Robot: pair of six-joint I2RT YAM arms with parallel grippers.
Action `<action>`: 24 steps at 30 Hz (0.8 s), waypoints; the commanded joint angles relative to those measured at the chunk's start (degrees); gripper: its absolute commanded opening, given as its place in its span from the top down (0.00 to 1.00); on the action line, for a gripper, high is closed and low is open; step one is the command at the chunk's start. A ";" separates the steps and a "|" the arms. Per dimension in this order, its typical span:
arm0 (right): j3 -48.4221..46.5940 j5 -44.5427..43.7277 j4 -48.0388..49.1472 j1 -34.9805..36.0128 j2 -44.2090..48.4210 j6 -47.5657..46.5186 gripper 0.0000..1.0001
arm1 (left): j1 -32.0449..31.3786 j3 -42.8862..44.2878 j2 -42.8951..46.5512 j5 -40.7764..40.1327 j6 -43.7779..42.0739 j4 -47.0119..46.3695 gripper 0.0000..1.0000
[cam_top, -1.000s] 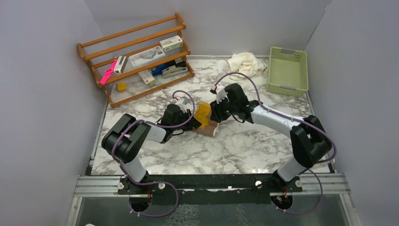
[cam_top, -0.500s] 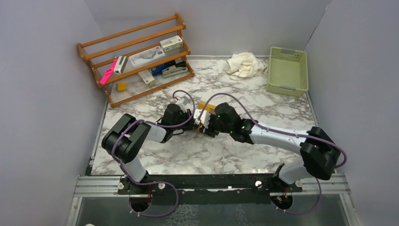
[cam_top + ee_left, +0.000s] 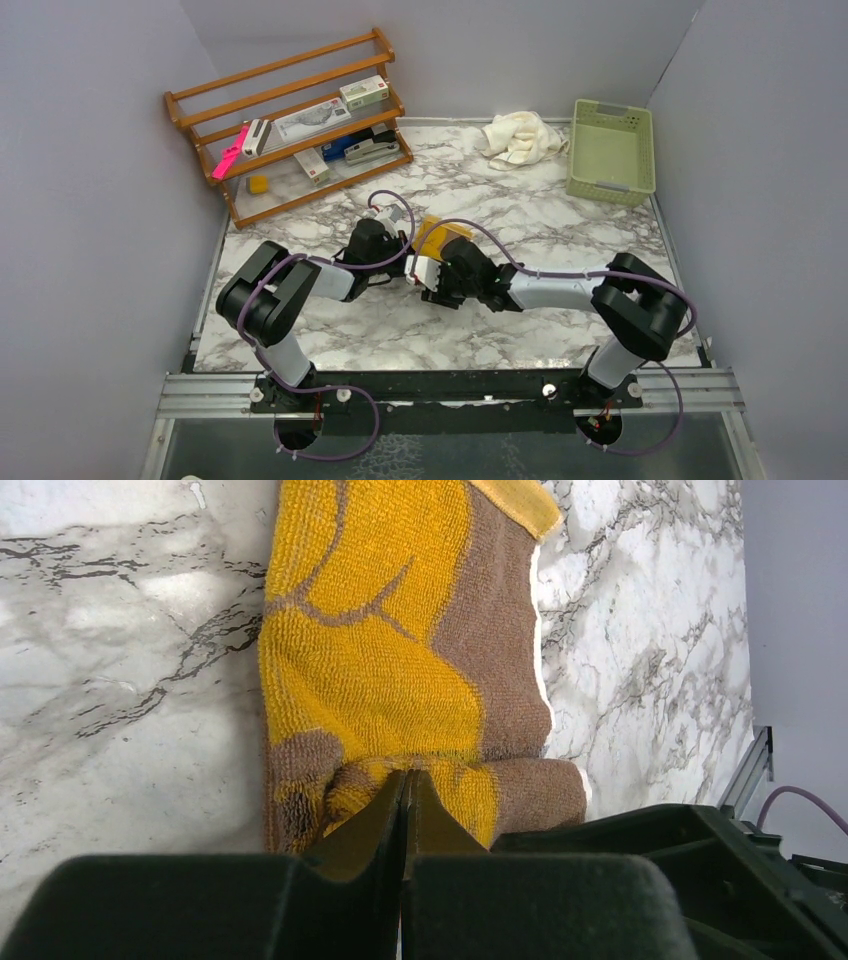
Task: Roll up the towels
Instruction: Roll the towel at the center of the board.
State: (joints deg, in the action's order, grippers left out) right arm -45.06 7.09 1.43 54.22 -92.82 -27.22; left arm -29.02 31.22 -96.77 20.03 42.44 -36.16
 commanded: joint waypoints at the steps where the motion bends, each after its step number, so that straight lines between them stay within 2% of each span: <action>1: -1.24 -2.43 2.07 0.01 -2.90 1.29 0.56 | -0.05 -0.24 -1.05 -1.44 -2.52 6.17 1.00; 5: -1.00 -5.44 2.31 -0.04 -4.45 2.71 0.59 | -0.08 -0.30 0.74 -1.47 -2.79 6.66 1.00; 8: -1.49 -8.58 1.45 0.01 -5.45 4.31 0.66 | -0.08 -0.21 1.12 -1.32 -2.97 6.96 1.00; 10: -2.42 -11.02 0.56 -0.02 -6.38 6.36 0.78 | -0.03 -0.13 1.63 -1.23 -3.14 7.14 1.00; 12: -3.46 -12.53 -0.83 -0.08 -7.32 8.22 0.96 | 0.05 -0.03 2.45 -1.00 -3.15 7.37 1.00; 13: -4.05 -12.82 -1.62 -0.13 -7.83 9.20 0.99 | 0.16 0.23 3.09 -0.80 -3.15 7.60 1.00; 16: -4.78 -11.57 -2.65 -0.28 -8.30 11.88 0.99 | 0.88 1.22 5.93 -0.04 -3.14 9.09 1.00; 19: -5.03 -5.25 -3.23 -1.17 -7.20 15.01 0.99 | 2.41 3.01 10.83 -0.10 -3.75 13.29 0.99; 21: -6.17 0.63 -4.94 -2.53 -6.23 17.53 0.99 | 3.80 4.37 15.28 -1.08 -4.65 17.58 0.91; 24: -9.69 7.06 -9.46 -4.38 -6.38 21.03 0.99 | 6.15 5.69 22.47 -3.09 -6.56 24.84 0.86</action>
State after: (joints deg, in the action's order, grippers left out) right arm -51.42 3.57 -0.30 52.01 -98.83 -13.10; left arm -25.69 33.58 -83.61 19.77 39.18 -21.17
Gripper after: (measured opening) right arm 0.017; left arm 0.112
